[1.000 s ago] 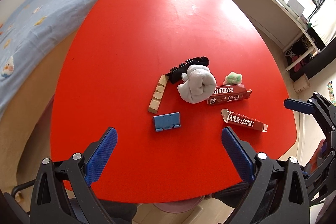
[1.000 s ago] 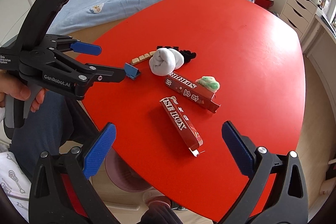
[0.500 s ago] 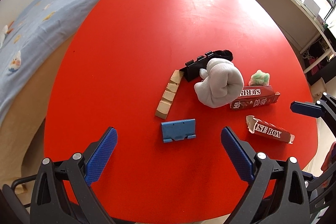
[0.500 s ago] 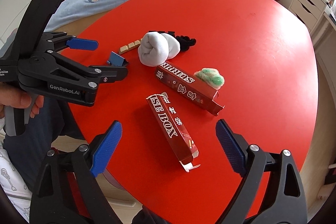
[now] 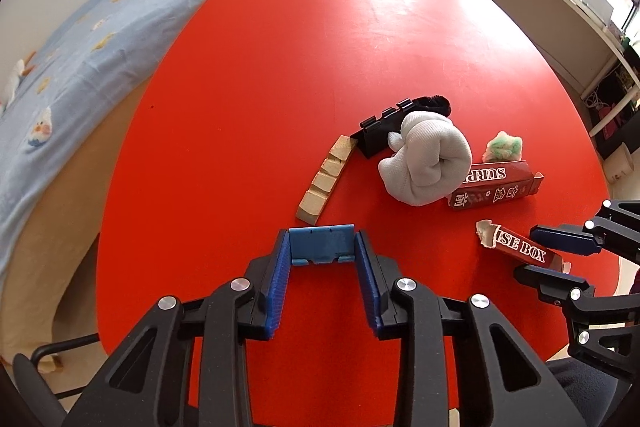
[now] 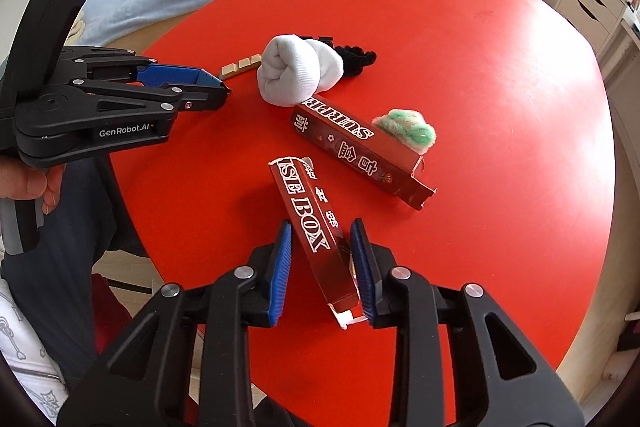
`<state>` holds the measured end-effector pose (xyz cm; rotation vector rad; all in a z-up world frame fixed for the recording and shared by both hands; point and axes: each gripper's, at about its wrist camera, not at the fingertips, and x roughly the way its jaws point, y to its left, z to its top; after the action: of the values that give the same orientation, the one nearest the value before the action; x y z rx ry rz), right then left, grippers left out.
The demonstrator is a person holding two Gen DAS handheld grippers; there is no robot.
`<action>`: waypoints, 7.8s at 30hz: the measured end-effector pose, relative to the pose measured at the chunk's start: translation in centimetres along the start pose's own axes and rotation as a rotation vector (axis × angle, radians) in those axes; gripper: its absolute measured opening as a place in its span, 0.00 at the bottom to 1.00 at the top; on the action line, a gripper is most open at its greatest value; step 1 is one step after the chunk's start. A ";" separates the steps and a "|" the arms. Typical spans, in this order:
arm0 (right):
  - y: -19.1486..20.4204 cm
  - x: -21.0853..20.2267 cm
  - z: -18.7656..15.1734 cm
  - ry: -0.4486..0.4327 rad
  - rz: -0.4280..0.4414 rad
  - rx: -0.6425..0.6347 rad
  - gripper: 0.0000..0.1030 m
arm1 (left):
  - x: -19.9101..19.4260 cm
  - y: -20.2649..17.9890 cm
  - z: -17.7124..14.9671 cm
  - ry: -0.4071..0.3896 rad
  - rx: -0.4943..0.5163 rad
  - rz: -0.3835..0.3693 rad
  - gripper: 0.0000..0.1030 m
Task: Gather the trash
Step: 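Grasp the red box with the right gripper while the left grasps the blue piece, then carry the red box and blue piece over the pink bin with both grippers, then open both grippers to drop the red box and blue piece into the bin, then move both tools back over the remaining items on the table, then grasp the green fluffy ball with the right gripper while the left grips the wooden blocks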
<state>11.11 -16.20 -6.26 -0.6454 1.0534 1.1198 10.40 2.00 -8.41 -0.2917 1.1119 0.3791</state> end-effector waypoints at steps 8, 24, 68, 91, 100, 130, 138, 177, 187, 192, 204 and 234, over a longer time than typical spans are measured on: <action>0.6 0.1 0.0 -0.007 -0.009 0.006 0.13 | -0.1 0.8 -0.3 -0.006 0.015 -0.048 0.31; 1.2 -2.4 -0.2 -0.070 -0.031 0.086 0.13 | -2.1 1.9 -0.6 -0.063 0.104 -0.126 0.31; 9.4 -14.2 -7.1 -0.331 -0.070 0.248 0.13 | -13.3 1.8 -7.4 -0.183 0.370 -0.342 0.31; 12.5 -12.9 -10.5 -0.285 -0.023 0.270 0.14 | -13.8 1.4 -11.3 -0.123 0.401 -0.400 0.31; 12.5 -12.7 -10.5 -0.283 -0.017 0.270 0.14 | -13.8 1.1 -11.4 -0.118 0.405 -0.414 0.31; 11.5 -12.5 -11.1 -0.278 -0.045 0.320 0.95 | -13.2 2.9 -10.6 -0.135 0.326 -0.350 0.93; 11.3 -12.5 -10.7 -0.266 -0.039 0.325 0.96 | -12.9 2.9 -10.4 -0.127 0.313 -0.356 0.93; -3.1 -9.8 4.3 -0.180 -0.154 0.429 0.97 | -7.1 3.9 1.9 -0.100 0.336 -0.271 0.93; -6.3 -3.5 7.3 0.007 -0.147 0.484 0.97 | -3.1 2.9 4.2 0.002 0.362 -0.246 0.93; -7.8 -0.7 7.8 0.087 -0.128 0.540 0.97 | -0.6 2.3 4.8 0.064 0.366 -0.222 0.93; -8.5 2.7 7.9 0.172 -0.091 0.581 0.94 | 2.1 2.1 4.9 0.118 0.359 -0.195 0.92; -8.3 2.7 8.0 0.167 -0.110 0.544 0.29 | 2.0 2.5 5.2 0.106 0.354 -0.160 0.11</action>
<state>21.83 -11.16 -6.17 -0.3567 1.3791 0.6462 14.35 6.67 -8.14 -0.0864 1.2274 0.0219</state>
